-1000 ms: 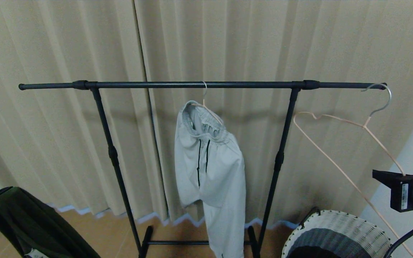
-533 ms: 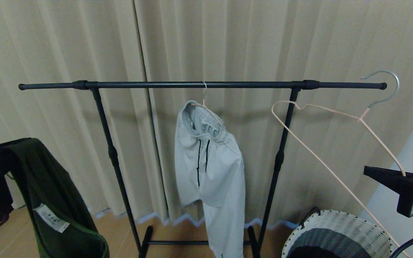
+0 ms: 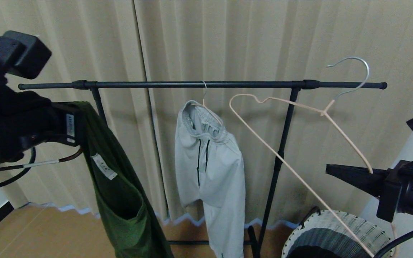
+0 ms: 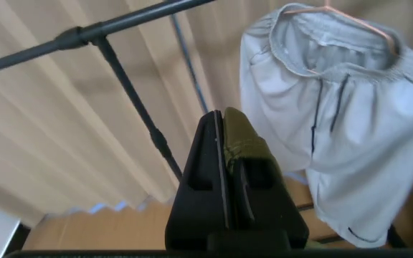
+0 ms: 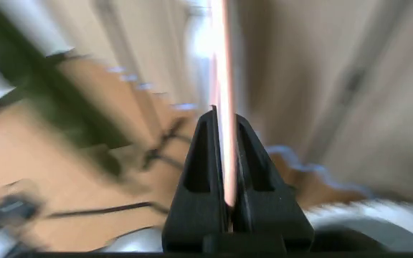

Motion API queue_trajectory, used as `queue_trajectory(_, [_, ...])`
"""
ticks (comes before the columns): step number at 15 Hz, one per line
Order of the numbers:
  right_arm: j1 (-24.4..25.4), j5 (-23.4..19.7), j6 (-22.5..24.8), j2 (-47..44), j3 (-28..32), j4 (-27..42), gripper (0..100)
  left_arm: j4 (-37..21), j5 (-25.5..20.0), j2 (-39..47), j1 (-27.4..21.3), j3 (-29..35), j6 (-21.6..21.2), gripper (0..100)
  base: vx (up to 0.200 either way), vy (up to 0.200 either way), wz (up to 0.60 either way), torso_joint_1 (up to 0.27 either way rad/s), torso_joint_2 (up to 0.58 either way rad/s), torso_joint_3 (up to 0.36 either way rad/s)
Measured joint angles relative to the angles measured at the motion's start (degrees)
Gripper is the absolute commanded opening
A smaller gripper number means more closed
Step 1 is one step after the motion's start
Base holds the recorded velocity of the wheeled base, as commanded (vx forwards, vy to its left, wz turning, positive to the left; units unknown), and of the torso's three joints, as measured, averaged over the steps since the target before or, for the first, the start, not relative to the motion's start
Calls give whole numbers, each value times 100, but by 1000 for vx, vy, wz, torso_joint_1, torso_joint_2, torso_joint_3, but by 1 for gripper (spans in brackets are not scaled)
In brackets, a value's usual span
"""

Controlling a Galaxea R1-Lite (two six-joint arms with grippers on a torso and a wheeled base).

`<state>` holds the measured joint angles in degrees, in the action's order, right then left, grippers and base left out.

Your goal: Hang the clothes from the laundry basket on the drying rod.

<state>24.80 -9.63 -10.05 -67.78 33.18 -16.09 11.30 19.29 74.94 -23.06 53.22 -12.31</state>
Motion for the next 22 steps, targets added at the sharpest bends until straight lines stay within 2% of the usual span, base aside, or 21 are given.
queue_trajectory(4, [1156,-27,-367,-256,-5,-424,0,30,1087,1064,-232,675,466,0,0,0,0,0,0,0])
queue_trajectory(7, [1751,-158,-471,-333,-17,-453,0,44,1239,1619,-284,1080,785,0,0,0,0,0,0,0])
queue_trajectory(12, [2082,-169,-482,-542,28,-479,0,46,1251,1881,-385,1221,862,0,0,0,0,0,0,0])
queue_trajectory(16, [2308,-154,-451,-1064,166,-1101,0,46,1252,1899,-397,1226,897,0,0,0,0,0,0,0])
queue_trajectory(22, [2369,-118,-443,-1655,518,-1141,0,46,1251,1897,-438,1218,953,0,0,0,0,0,0,0])
